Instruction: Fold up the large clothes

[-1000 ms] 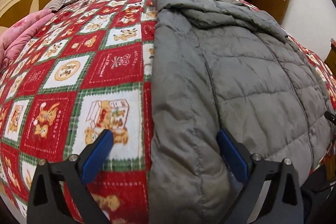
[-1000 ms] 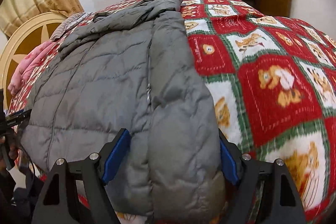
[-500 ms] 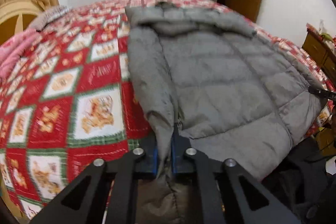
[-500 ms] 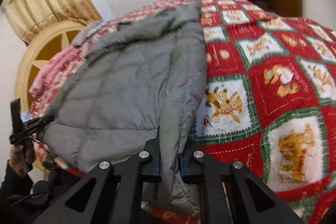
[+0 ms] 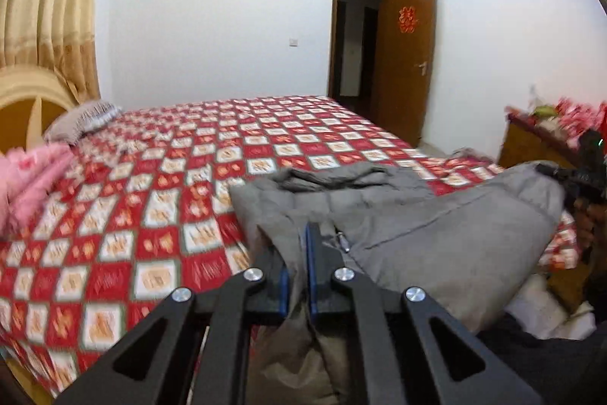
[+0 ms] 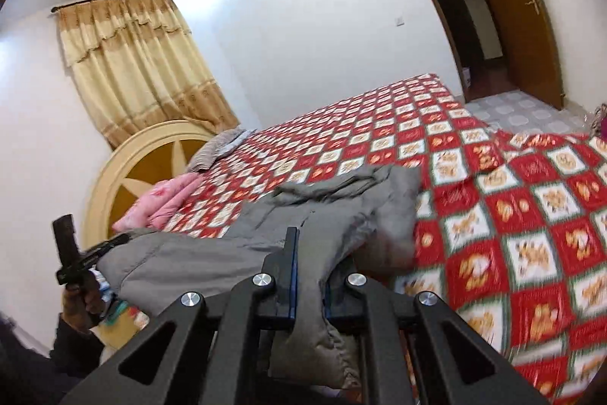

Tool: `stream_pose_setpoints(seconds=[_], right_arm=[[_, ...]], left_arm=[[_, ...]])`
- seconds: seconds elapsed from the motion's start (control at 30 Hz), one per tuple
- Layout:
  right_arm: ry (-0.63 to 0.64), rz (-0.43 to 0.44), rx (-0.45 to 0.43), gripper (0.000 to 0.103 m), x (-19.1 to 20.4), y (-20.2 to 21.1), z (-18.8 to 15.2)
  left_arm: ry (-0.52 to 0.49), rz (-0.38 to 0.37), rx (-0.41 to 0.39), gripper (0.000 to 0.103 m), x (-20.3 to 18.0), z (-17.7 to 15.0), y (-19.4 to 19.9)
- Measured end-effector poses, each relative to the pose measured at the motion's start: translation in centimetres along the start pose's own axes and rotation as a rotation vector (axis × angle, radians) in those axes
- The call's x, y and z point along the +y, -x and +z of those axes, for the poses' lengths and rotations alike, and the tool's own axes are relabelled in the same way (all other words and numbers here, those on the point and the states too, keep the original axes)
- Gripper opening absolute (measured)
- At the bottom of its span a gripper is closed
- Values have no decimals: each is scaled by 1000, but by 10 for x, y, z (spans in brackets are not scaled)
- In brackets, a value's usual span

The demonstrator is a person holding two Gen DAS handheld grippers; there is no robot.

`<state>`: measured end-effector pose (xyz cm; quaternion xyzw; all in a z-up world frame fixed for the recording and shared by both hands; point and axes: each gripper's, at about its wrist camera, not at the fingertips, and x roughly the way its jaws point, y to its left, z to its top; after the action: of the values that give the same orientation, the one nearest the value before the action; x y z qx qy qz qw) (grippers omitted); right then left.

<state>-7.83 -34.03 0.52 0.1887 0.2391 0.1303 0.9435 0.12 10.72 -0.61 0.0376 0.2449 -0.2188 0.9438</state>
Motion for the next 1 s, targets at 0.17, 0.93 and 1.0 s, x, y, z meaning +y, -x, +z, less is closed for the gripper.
stream_pose_setpoints(seconds=[0.17, 0.93, 1.0], right_arm=[[-88, -80, 47, 8, -40, -95, 30], [-198, -270, 43, 71, -118, -326, 84], [-223, -257, 26, 73, -121, -329, 88]], left_arm=[[-6, 69, 85, 9, 27, 30, -114], [386, 474, 41, 103, 106, 66, -247], [391, 546, 25, 103, 105, 70, -246]])
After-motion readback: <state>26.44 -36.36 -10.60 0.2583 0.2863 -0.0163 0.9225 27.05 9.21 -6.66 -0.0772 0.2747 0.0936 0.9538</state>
